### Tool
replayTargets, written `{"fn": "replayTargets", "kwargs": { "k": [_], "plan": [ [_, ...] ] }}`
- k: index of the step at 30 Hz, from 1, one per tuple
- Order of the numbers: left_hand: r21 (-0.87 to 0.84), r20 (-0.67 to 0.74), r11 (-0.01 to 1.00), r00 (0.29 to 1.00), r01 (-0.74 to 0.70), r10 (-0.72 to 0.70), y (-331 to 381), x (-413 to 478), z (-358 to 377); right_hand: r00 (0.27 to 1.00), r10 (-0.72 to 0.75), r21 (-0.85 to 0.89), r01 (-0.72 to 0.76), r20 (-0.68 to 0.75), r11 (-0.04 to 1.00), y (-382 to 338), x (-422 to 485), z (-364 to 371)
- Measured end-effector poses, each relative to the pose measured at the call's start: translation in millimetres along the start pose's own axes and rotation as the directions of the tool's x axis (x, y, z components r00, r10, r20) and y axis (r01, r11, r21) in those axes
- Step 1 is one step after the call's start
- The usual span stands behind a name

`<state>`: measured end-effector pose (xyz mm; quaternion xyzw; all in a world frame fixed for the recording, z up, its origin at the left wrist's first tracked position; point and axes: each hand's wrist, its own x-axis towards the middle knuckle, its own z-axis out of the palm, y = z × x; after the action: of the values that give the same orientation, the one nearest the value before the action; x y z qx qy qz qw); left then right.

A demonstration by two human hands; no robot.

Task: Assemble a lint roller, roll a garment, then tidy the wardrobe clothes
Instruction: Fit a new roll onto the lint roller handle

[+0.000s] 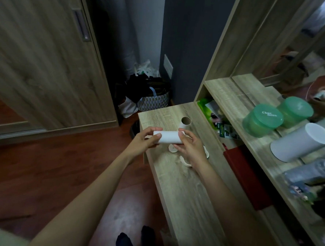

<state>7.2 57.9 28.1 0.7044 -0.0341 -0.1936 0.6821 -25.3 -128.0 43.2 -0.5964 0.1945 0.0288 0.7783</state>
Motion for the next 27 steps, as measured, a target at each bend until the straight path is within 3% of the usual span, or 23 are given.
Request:
{"fn": "replayTargets", "kwargs": {
  "k": [8, 19, 27],
  "plan": [
    [-0.026, -0.068, 0.996, 0.994, -0.082, 0.08, 5, -2, 9, 1.0, -0.024, 0.013, 0.024, -0.001, 1.0, -6, 1, -14],
    [-0.025, 0.079, 0.999, 0.997, -0.024, 0.025, 12, -3, 9, 1.0, 0.007, 0.0, -0.007, 0.03, 1.0, -7, -2, -25],
    [-0.003, 0.089, 0.999, 0.995, -0.032, 0.032, 9, 1, 12, 1.0, 0.012, 0.028, -0.012, 0.023, 1.0, -9, -4, -29]
  ]
}}
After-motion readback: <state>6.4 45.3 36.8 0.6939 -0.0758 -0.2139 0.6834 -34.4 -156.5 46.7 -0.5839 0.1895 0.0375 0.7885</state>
